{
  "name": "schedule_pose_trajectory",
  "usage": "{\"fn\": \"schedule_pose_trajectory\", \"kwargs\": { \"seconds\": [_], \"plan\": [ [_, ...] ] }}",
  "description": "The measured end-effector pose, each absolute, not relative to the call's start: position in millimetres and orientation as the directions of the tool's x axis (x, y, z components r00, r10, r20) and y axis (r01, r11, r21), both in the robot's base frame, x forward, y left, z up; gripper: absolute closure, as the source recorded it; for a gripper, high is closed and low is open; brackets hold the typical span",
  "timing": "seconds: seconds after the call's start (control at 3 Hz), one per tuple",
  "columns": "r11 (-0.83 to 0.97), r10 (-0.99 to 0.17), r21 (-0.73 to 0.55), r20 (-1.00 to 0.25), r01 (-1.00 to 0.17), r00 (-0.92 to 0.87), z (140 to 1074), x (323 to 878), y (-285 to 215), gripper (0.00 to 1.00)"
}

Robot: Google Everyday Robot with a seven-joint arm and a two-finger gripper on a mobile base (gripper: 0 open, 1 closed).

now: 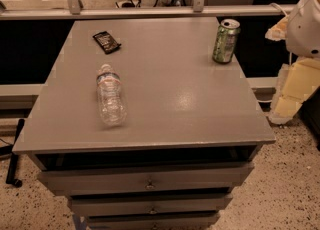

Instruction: Pick green can

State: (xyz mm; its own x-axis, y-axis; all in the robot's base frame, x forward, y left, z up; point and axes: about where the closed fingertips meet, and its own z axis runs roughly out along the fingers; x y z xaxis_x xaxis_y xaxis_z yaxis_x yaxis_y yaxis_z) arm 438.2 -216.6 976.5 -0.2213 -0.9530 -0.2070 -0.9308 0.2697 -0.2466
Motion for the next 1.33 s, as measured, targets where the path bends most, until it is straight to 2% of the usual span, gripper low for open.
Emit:
{"fn": "schedule_pose_trajectory", "kwargs": {
  "seconds": [0.67,1.33],
  "plan": [
    [0.279,-0.946,-0.271,-0.243,-0.921,-0.215,978.5,444.6,-225.0,0.0],
    [0.361,-0.87,-0.362,-0.462,-0.86,-0.17,980.4,518.4,-264.4,0.0]
  ]
}}
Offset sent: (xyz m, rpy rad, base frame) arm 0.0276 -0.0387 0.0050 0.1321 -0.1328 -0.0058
